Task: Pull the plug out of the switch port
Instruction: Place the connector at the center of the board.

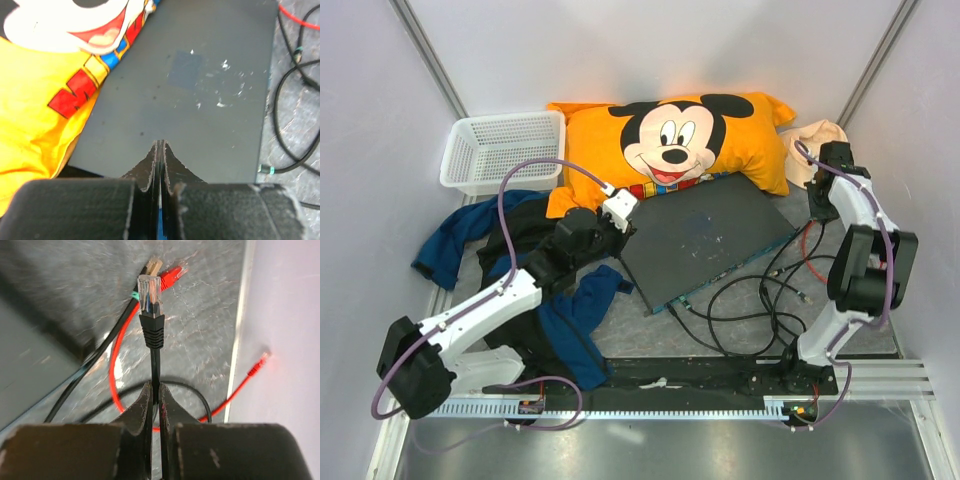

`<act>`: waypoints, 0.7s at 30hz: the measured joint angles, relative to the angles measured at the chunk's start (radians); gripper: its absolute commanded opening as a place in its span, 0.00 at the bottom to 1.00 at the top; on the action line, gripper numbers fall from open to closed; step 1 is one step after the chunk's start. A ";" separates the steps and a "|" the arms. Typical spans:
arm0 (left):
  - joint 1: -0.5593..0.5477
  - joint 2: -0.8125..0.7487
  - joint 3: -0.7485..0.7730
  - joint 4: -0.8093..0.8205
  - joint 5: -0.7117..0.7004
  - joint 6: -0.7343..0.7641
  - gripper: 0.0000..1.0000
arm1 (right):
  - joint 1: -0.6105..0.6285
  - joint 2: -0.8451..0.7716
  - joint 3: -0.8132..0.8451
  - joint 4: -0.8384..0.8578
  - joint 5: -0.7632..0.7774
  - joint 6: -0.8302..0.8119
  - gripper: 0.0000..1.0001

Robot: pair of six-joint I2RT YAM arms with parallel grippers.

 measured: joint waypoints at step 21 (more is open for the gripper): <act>0.153 0.066 0.037 -0.159 0.267 0.047 0.02 | 0.190 -0.259 0.151 0.078 -0.757 0.027 0.98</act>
